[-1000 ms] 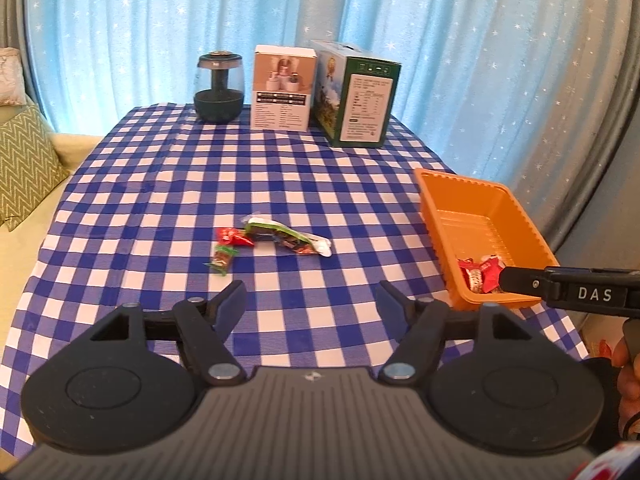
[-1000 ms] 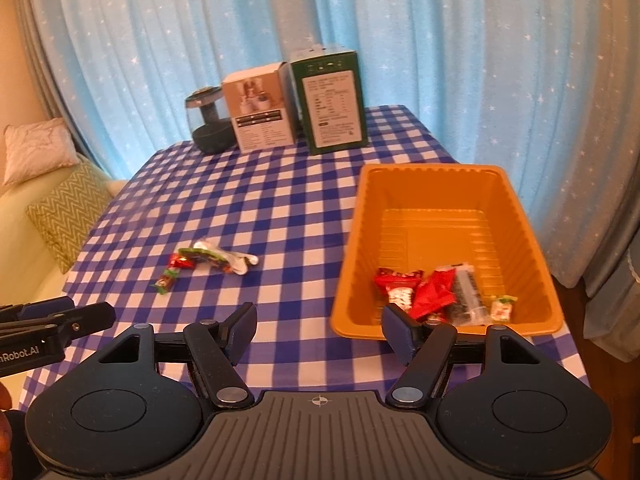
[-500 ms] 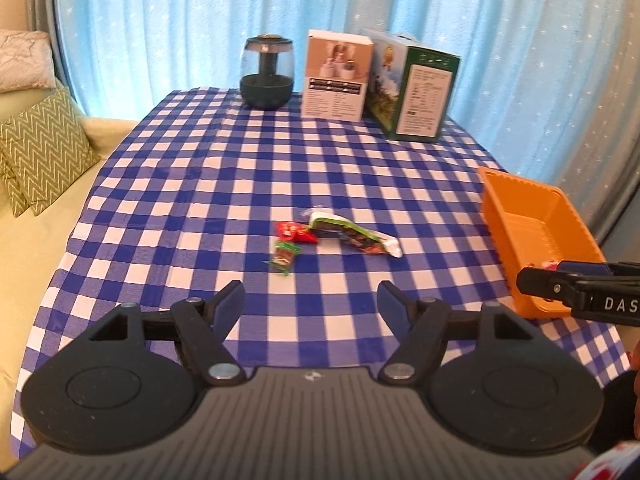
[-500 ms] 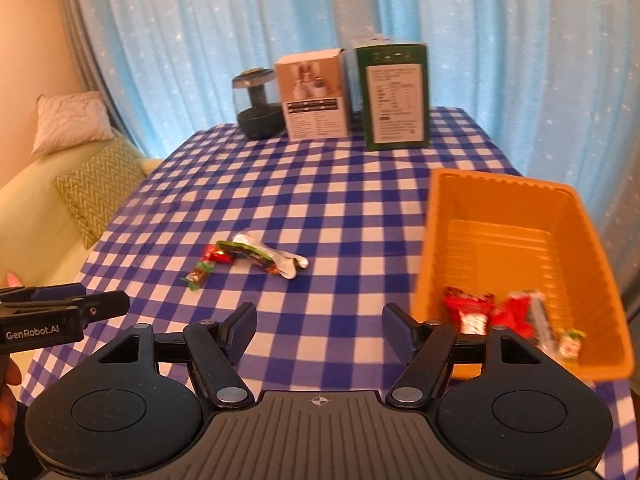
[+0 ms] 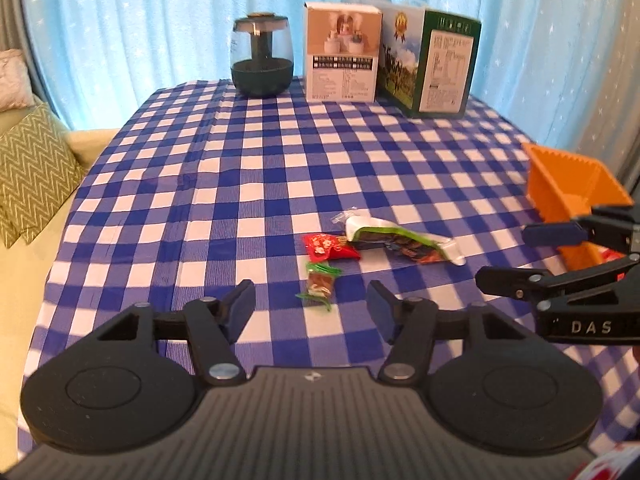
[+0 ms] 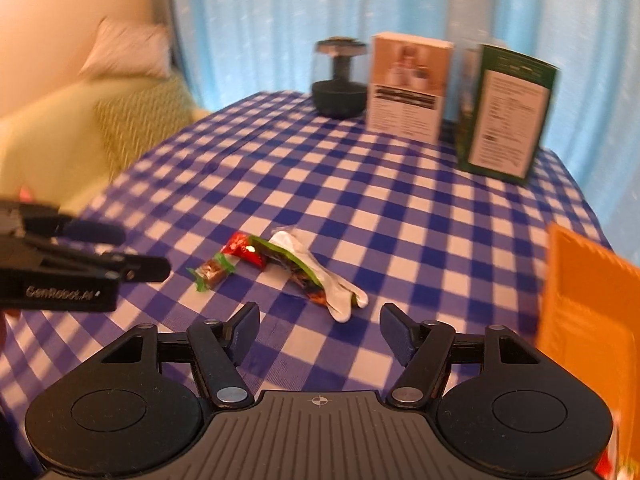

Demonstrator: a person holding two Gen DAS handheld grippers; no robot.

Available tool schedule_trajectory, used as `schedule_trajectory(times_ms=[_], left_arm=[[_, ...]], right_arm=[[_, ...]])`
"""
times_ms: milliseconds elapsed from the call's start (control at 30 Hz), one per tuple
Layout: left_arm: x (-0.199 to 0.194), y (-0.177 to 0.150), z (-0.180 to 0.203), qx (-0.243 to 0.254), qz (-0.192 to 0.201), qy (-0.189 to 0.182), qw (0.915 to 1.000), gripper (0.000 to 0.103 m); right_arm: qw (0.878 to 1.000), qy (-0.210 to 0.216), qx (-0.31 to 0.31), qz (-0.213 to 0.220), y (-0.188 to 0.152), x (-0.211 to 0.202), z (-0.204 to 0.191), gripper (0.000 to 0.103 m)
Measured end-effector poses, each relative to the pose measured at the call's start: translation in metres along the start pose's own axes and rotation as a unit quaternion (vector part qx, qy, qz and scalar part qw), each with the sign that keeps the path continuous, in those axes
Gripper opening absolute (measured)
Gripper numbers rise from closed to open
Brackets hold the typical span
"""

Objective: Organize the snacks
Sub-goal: 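Grasp the green-trimmed snack tube with the right tool while the left tool grasps the clear-wrapped candy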

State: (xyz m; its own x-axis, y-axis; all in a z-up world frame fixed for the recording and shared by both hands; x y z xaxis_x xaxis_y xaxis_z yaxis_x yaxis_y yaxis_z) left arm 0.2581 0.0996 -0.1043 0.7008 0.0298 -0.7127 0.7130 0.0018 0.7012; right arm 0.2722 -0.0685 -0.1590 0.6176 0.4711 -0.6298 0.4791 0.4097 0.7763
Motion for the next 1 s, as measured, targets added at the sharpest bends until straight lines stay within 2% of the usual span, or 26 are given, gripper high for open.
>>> schedule_trajectory(times_ms=[100, 200, 333, 633, 733, 900, 1000], left_arm=[[0.018, -0.002, -0.005, 0.001, -0.006, -0.002, 1.0000, 0.057], [0.031, -0.004, -0.008, -0.004, -0.014, -0.007, 0.9999, 0.057], [0.041, -0.004, -0.007, -0.006, -0.019, -0.014, 0.9997, 0.057], [0.051, -0.006, -0.011, -0.012, -0.026, -0.013, 0.9995, 0.057], [0.054, -0.007, -0.012, -0.015, -0.030, -0.013, 0.9994, 0.057], [0.057, -0.007, -0.011, -0.017, -0.032, -0.020, 0.9991, 0.057], [0.058, -0.007, -0.010, -0.018, -0.031, -0.023, 0.9991, 0.057]], right_arm=[[0.999, 0.002, -0.040, -0.009, -0.001, 0.021, -0.004, 0.052], [0.997, -0.002, -0.082, -0.013, -0.002, 0.039, -0.009, 0.046], [0.992, -0.009, -0.122, -0.012, -0.001, 0.056, -0.011, 0.042], [0.987, -0.016, -0.158, -0.027, 0.004, 0.092, -0.009, 0.031], [0.983, -0.023, -0.179, -0.027, 0.002, 0.096, -0.012, 0.030], [0.989, -0.017, -0.143, -0.036, 0.006, 0.095, -0.007, 0.028], [0.998, 0.007, -0.045, -0.047, 0.014, 0.086, 0.007, 0.026]])
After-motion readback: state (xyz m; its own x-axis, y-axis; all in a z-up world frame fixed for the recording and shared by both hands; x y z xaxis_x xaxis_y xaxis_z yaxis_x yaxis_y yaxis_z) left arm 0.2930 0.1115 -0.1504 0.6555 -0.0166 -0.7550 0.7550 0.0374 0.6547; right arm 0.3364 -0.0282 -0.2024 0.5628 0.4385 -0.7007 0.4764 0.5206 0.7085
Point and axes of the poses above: each gripper's, at about its wrist camera, not at the fingertips, and x roughly the way its jaws point, z to its right, y to its top, the point moved 5 cm from there along x, roughly the way its jaws point, and after that the axes turned 3 degrees about y, right-handed, at the moved point
